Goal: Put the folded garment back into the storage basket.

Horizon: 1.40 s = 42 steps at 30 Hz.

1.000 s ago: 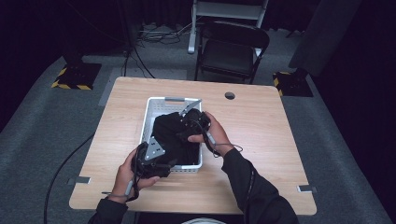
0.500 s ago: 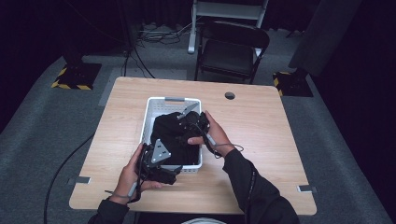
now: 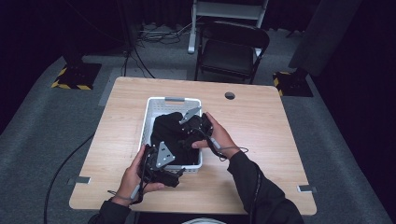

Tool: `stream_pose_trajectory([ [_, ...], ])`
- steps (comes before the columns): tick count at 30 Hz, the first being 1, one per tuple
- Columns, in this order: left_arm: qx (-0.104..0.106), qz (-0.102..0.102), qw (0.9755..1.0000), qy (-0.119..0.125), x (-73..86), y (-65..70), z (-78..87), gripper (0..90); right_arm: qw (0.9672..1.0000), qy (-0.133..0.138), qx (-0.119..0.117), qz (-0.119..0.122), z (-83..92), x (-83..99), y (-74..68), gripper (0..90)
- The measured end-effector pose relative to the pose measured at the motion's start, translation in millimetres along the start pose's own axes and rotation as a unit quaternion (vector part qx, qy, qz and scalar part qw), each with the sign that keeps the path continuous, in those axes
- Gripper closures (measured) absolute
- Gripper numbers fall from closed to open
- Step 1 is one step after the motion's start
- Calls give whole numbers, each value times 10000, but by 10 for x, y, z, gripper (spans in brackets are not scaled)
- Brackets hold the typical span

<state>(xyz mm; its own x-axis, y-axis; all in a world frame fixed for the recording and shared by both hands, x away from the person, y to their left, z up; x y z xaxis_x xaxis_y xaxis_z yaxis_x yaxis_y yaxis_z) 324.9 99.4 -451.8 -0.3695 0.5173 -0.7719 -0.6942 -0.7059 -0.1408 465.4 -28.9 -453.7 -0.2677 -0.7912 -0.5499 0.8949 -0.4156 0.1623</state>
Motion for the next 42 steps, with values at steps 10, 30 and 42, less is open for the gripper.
stream_pose_trajectory([
  [10, -130, -181, 9996, 181, -43, 123, -15, 25, 9996, 124, 68, 245, 176, 138, -25, 58],
  [30, -136, -485, 9983, 279, -95, 269, 29, 26, 9978, 292, 189, 558, 645, 373, -222, 59],
  [42, -69, -647, 9977, 201, -113, 402, -23, 25, 9962, 651, 351, 450, 960, 682, -285, 59],
])
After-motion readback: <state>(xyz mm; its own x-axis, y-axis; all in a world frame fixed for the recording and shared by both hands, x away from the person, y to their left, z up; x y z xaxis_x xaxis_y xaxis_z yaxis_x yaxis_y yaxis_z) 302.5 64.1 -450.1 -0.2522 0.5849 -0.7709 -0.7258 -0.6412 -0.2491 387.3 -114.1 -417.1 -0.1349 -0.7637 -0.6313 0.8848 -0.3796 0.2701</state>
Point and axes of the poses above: each handheld gripper's, and its own axes: z roughly backward along the jaws, x roughly out of its underside, y roughly to its right, the point moved 3 cm from there along -z, roughly forward along the jaws, and after that the axes turned 1 degree about -x, right-handed, at the moved point
